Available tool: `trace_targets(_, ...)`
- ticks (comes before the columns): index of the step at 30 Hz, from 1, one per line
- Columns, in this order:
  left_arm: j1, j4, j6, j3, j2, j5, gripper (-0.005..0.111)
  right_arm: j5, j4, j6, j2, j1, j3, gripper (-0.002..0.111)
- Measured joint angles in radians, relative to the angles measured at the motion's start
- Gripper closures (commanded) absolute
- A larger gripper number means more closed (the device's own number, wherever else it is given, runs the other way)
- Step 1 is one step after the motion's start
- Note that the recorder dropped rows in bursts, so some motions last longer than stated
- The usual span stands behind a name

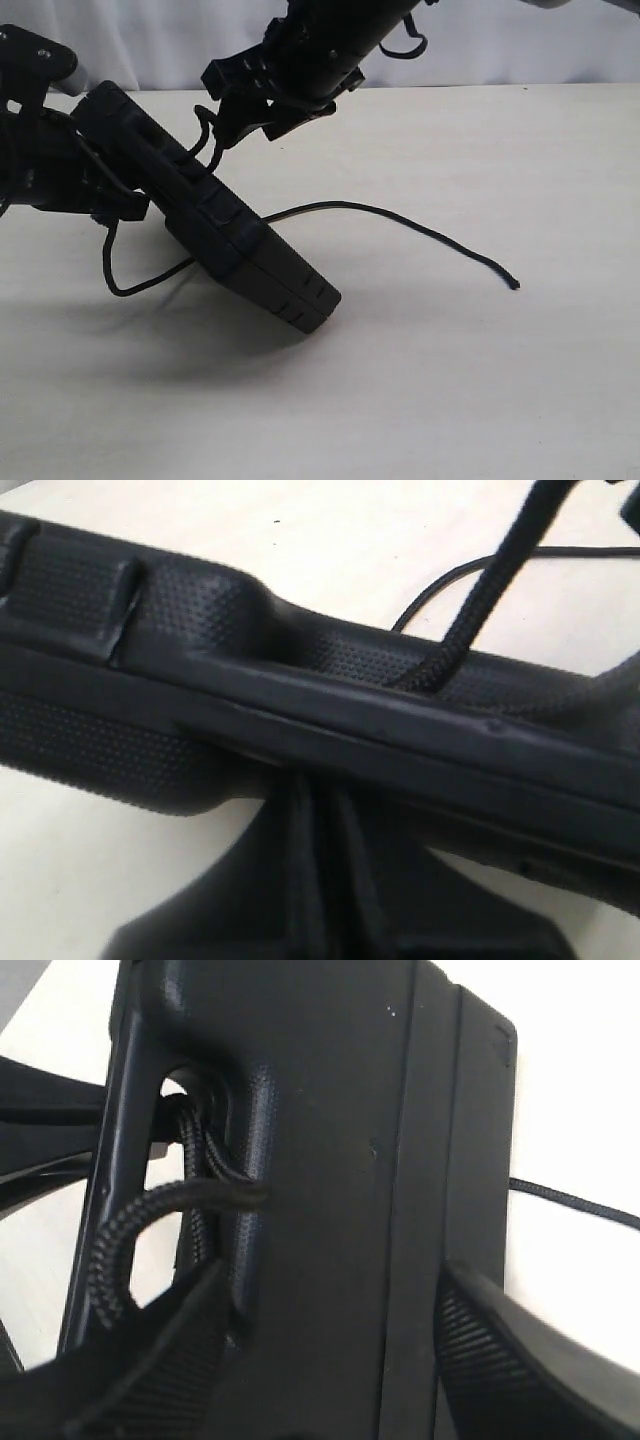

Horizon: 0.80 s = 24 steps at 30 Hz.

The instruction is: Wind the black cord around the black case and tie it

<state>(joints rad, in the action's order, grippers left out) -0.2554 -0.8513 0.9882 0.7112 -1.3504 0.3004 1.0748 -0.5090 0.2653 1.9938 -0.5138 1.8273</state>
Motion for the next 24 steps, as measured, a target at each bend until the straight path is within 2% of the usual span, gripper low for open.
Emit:
trace_targets(16, 0.0, -0.017, 0.005, 0.0, -0.001, -0.002, 0.107, -0.035, 0.004, 0.025, -0.114, 0.0, 0.0, 0.05)
trace_targets(21, 0.0, -0.017, 0.005, 0.0, -0.001, -0.002, 0.107, 0.033, -0.003, 0.067, -0.13, 0.0, -0.006, 0.05)
trace_targets(24, 0.0, -0.017, 0.005, 0.0, -0.001, -0.002, 0.107, 0.033, -0.048, 0.149, -0.13, 0.0, -0.072, 0.05)
